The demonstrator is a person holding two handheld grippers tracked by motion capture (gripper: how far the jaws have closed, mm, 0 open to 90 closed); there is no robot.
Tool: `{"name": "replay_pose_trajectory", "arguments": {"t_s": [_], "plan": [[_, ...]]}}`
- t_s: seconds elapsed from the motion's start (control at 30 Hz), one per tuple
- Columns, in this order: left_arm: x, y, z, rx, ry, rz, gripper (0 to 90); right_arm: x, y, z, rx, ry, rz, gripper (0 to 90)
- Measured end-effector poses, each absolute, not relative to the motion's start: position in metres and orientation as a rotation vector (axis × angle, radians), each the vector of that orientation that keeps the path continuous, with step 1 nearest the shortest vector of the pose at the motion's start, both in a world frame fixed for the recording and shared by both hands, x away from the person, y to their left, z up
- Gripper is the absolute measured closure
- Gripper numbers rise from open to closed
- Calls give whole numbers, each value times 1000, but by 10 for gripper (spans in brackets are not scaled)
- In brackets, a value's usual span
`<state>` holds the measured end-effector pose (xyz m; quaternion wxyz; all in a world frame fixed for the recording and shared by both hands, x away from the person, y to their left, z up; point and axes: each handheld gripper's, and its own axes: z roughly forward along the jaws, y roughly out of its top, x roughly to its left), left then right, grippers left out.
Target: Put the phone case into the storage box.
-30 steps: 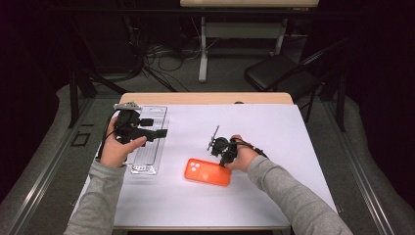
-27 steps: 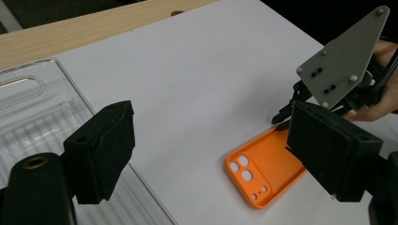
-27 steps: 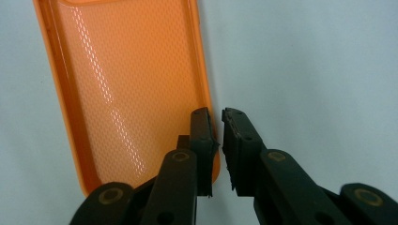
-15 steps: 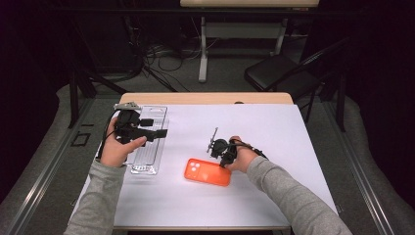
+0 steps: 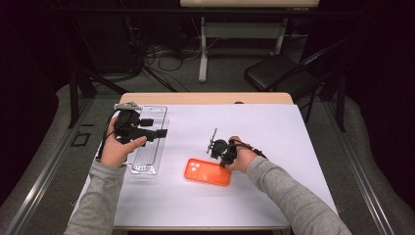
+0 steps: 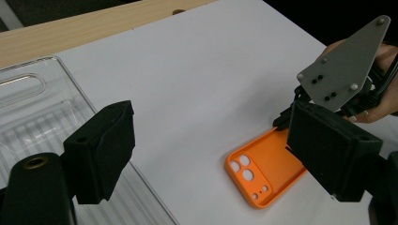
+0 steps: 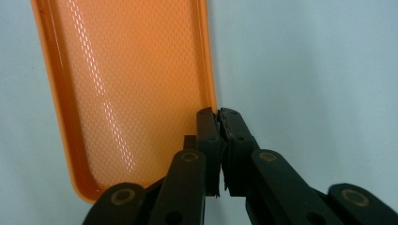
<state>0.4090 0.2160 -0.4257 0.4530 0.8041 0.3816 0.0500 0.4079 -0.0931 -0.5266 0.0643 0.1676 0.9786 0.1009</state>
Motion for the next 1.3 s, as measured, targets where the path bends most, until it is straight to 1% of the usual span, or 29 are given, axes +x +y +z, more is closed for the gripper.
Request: {"name": "replay_pose_trajectory", "arguments": {"t_s": [1.3], "plan": [[410, 217, -426, 1982, 946, 130, 157, 404, -93, -525, 436, 2947, 306, 899]]}}
